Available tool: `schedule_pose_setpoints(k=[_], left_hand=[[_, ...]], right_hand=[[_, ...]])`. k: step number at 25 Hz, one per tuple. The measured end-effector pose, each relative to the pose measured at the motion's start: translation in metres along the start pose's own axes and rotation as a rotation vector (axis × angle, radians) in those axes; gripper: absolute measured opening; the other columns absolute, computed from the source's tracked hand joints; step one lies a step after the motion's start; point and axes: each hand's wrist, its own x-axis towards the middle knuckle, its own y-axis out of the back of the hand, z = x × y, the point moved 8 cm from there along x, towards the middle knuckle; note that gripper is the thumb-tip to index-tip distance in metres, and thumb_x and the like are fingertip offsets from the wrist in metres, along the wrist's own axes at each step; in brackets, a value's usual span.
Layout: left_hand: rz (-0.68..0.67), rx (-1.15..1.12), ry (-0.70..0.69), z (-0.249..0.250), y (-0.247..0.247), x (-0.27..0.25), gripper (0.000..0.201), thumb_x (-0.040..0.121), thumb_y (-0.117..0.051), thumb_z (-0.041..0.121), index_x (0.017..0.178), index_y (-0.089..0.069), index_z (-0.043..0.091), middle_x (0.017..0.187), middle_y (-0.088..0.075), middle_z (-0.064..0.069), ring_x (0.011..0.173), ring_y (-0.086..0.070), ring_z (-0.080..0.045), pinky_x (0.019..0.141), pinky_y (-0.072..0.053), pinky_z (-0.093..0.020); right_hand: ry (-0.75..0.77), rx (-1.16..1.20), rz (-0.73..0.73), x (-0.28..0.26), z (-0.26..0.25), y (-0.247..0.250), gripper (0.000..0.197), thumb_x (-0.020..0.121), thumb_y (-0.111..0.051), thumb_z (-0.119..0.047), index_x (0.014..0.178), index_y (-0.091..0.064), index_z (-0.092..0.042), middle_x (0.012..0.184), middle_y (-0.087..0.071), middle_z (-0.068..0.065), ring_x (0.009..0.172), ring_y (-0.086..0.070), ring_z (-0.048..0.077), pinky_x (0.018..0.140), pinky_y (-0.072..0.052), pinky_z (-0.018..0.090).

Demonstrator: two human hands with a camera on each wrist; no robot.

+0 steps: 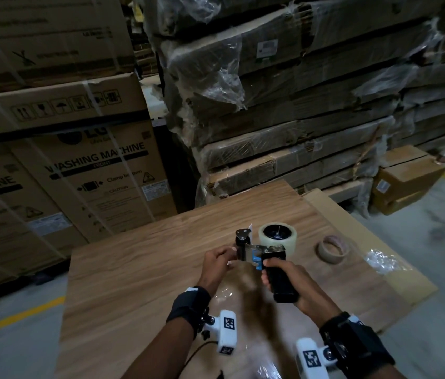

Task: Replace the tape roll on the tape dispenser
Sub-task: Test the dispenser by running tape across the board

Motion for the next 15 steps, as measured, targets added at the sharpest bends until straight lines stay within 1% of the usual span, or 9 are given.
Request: schedule_pose_setpoints(k=[2, 4, 6, 8, 10, 12, 15], left_hand=[[0.020, -0.043, -0.006, -0.005, 0.005, 0.004, 0.015, 0.092, -0.066, 0.007, 0.103, -0.076, 0.004, 0.110, -0.075, -0.012, 0.092, -0.068, -0.023, 0.079, -0.053, -0.036], [0.055, -0.068, -0.016, -0.007, 0.012, 0.006, 0.009, 0.088, -0.071, 0.003, 0.095, -0.076, 0.006, 0.100, -0.075, -0.012, 0.088, -0.067, -0.023, 0.079, -0.053, -0.038], [0.078, -0.072, -0.019, -0.008, 0.017, 0.008, 0.010, 0.087, -0.071, 0.001, 0.087, -0.076, 0.010, 0.089, -0.075, -0.008, 0.084, -0.065, -0.023, 0.078, -0.054, -0.037], [0.085, -0.064, -0.035, -0.005, 0.018, 0.008, 0.010, 0.088, -0.071, 0.002, 0.084, -0.075, 0.010, 0.083, -0.073, -0.007, 0.082, -0.065, -0.022, 0.079, -0.055, -0.036], [0.086, -0.019, -0.094, 0.000, 0.017, 0.008, 0.008, 0.091, -0.067, 0.004, 0.086, -0.072, 0.007, 0.085, -0.071, -0.010, 0.083, -0.064, -0.024, 0.081, -0.056, -0.036], [0.105, 0.027, -0.178, 0.007, 0.016, 0.006, 0.007, 0.095, -0.063, 0.006, 0.089, -0.066, 0.005, 0.090, -0.069, -0.013, 0.085, -0.065, -0.023, 0.083, -0.057, -0.040], [0.176, 0.106, -0.304, 0.020, 0.018, 0.002, 0.006, 0.094, -0.062, 0.010, 0.089, -0.063, 0.006, 0.089, -0.069, -0.014, 0.083, -0.065, -0.024, 0.081, -0.055, -0.042]], right_hand=[[-0.019, 0.008, -0.008, 0.003, 0.002, -0.001, 0.035, 0.084, -0.074, -0.009, 0.108, -0.068, 0.016, 0.075, -0.067, 0.022, 0.054, -0.064, 0.024, 0.047, -0.052, 0.029], [-0.033, 0.013, -0.016, 0.008, 0.004, -0.002, 0.040, 0.084, -0.074, -0.009, 0.114, -0.065, 0.016, 0.076, -0.067, 0.023, 0.055, -0.064, 0.025, 0.047, -0.052, 0.030], [-0.046, 0.025, -0.022, 0.011, 0.005, -0.002, 0.044, 0.084, -0.075, -0.009, 0.117, -0.063, 0.018, 0.077, -0.066, 0.024, 0.055, -0.064, 0.025, 0.046, -0.052, 0.030], [-0.064, 0.030, -0.042, 0.014, 0.007, -0.003, 0.046, 0.083, -0.075, -0.010, 0.118, -0.063, 0.017, 0.078, -0.067, 0.023, 0.056, -0.065, 0.025, 0.047, -0.053, 0.029], [-0.082, 0.039, -0.071, 0.015, 0.006, -0.009, 0.041, 0.084, -0.073, -0.011, 0.114, -0.065, 0.015, 0.076, -0.066, 0.022, 0.055, -0.064, 0.023, 0.046, -0.052, 0.028], [-0.101, 0.080, -0.099, 0.014, 0.003, -0.016, 0.030, 0.089, -0.067, -0.010, 0.107, -0.064, 0.013, 0.071, -0.063, 0.020, 0.050, -0.062, 0.020, 0.043, -0.051, 0.025], [-0.141, 0.136, -0.132, 0.011, -0.001, -0.025, 0.023, 0.094, -0.060, -0.010, 0.102, -0.063, 0.012, 0.066, -0.061, 0.017, 0.046, -0.061, 0.017, 0.041, -0.051, 0.022]])
